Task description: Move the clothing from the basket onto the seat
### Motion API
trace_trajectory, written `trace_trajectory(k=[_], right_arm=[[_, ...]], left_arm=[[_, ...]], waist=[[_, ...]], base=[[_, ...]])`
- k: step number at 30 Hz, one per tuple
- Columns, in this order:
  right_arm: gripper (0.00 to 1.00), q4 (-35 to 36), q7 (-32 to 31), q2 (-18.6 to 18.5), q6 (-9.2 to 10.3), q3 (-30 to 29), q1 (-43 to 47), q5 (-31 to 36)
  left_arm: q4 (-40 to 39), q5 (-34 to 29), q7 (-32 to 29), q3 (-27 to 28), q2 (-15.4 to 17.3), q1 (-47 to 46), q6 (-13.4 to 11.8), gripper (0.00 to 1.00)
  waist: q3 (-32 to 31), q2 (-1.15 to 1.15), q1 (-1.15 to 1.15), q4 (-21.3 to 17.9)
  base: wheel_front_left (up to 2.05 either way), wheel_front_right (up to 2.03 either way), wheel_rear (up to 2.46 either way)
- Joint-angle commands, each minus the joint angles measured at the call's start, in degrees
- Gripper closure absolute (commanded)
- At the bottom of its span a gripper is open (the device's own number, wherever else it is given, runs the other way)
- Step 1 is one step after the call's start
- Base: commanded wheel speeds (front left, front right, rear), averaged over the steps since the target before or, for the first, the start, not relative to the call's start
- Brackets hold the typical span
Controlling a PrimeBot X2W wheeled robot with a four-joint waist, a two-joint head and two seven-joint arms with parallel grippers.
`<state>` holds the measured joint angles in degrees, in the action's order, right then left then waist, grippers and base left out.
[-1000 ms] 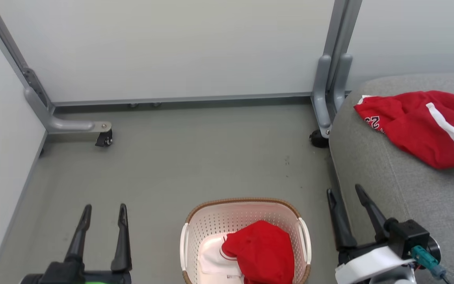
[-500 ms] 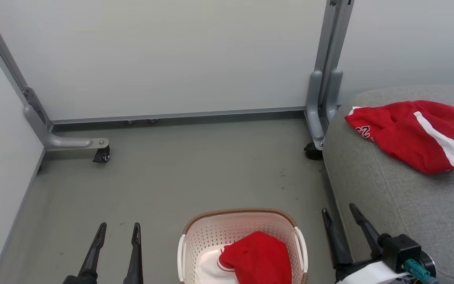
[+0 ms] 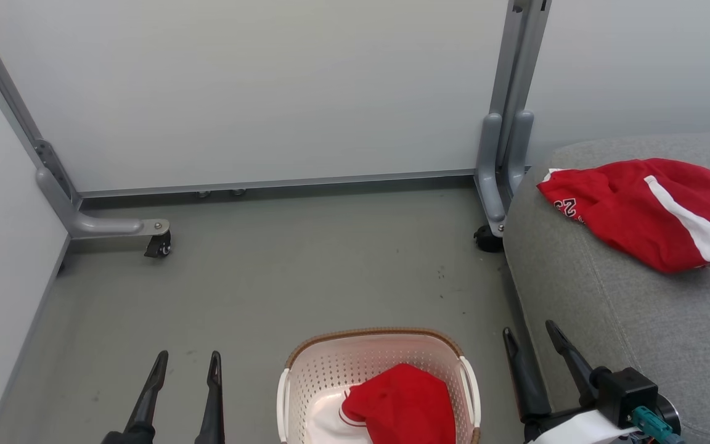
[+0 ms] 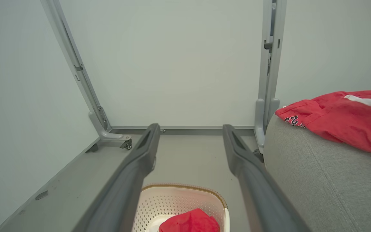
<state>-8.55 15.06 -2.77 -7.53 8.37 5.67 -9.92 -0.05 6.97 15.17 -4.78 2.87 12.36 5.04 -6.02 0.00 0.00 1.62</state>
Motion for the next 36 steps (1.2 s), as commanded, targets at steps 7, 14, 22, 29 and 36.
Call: trace_trajectory(k=[7,14,22,29,36], right_arm=[[0.00,-0.28,0.18,-0.22,0.08,-0.77,0.61,0.01],[0.00,0.74,0.18,-0.21,0.08,-2.80,-1.64,0.70],[0.00,4.68,0.18,-0.20,0.08,-6.89,-8.57,1.72],[0.00,8.84,0.18,-0.19,0.07,-9.78,-16.74,4.59],[0.00,12.27,0.18,-0.20,0.08,-11.20,-22.20,5.86]], left_arm=[[0.37,-1.10,-0.03,-0.48,0.04,-0.08,0.50,0.00],[1.16,-1.62,-0.03,-1.20,0.05,-2.58,1.40,0.00],[2.51,-1.17,-0.03,-3.74,1.31,-11.89,2.44,0.00],[8.93,2.79,-0.03,-14.52,6.58,-27.18,2.53,0.00],[17.52,7.40,-0.03,-28.69,11.55,-42.27,2.54,0.00]], waist=[[1.30,0.00,0.00,-0.10],[6.02,0.00,0.00,-0.58],[20.76,0.00,0.00,-0.53],[34.57,0.00,0.00,0.02],[43.52,0.00,0.00,-1.77]], base=[[0.00,0.00,0.00],[0.00,0.00,0.00],[0.00,0.00,0.00],[0.00,0.00,0.00],[0.00,0.00,0.00]])
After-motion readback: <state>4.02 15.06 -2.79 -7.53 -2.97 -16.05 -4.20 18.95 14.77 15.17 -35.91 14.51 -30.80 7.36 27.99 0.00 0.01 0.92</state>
